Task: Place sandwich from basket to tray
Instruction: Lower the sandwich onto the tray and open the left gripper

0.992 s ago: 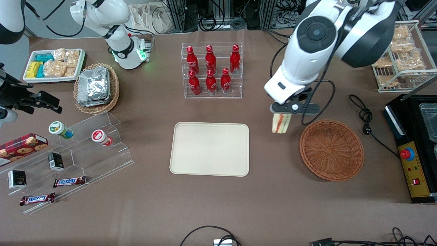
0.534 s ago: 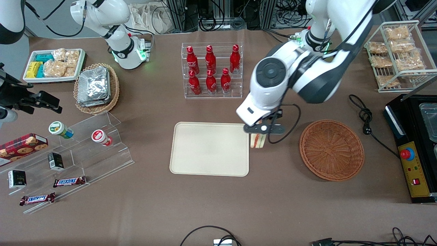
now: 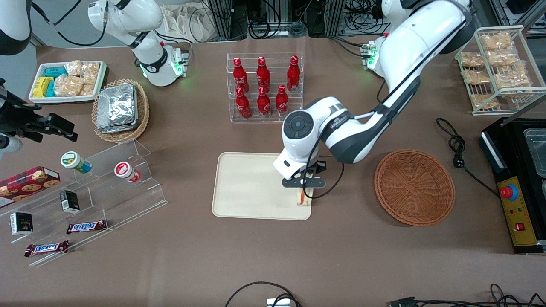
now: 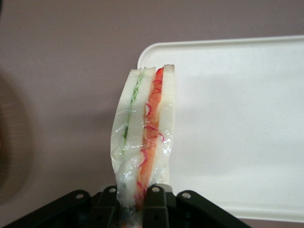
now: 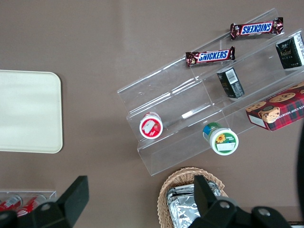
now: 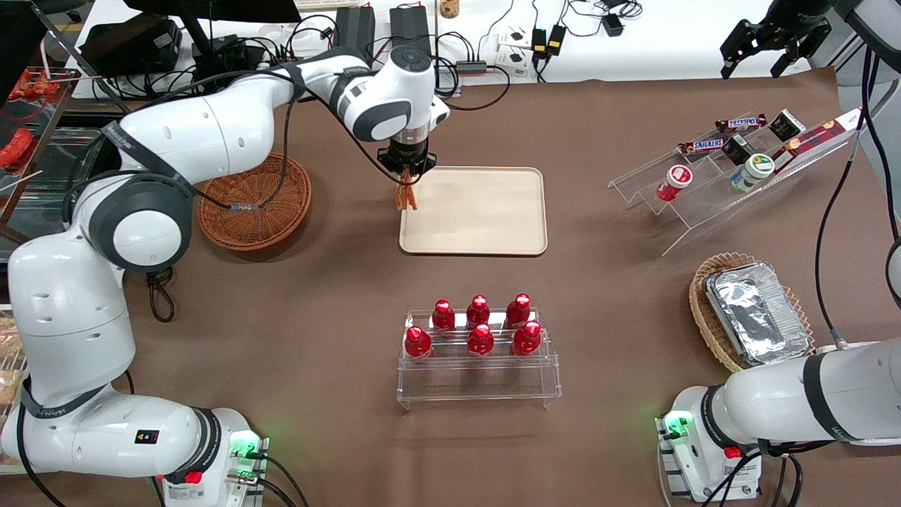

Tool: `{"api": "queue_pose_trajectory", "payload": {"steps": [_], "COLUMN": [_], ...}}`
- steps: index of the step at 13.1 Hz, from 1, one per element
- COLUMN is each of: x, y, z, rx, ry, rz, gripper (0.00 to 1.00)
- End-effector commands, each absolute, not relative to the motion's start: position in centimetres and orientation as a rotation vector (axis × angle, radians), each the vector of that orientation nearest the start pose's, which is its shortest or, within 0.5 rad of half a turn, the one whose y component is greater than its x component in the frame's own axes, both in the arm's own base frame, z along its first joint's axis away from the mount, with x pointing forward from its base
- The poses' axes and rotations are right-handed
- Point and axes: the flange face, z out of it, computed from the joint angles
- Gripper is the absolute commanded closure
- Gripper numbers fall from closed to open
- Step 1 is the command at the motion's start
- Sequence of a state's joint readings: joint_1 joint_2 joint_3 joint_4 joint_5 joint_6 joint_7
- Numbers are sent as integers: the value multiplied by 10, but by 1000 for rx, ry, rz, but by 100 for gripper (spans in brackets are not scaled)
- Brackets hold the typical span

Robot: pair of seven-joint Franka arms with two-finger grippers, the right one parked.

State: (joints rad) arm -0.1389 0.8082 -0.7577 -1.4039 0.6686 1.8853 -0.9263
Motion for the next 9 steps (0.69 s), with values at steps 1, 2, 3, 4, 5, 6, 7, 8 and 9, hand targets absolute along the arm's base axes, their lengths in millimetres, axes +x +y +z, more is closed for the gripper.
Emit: {"api": "queue_pose_trajectory", "payload": {"steps": [1,2,3,4,5,6,7,8,9], "x": [559,557,557,555,555,555,555,555,555], "y": [-469,-473,-476,-479,-479,-479,-479,-479,-479], "z": [263,249,242,237,236,236,235,235,235], "rx": [-2972,-2959,-2954,-2948,-2948,-2948,-2947,-2948,-2941], "ry": [109,114,116,124,123,123,125,126,136], "rz": [-88,-115,-139,-145,-143,-143,-141,-144,-152], "gripper": [92,92,92,92,91,87,56,1,0]}}
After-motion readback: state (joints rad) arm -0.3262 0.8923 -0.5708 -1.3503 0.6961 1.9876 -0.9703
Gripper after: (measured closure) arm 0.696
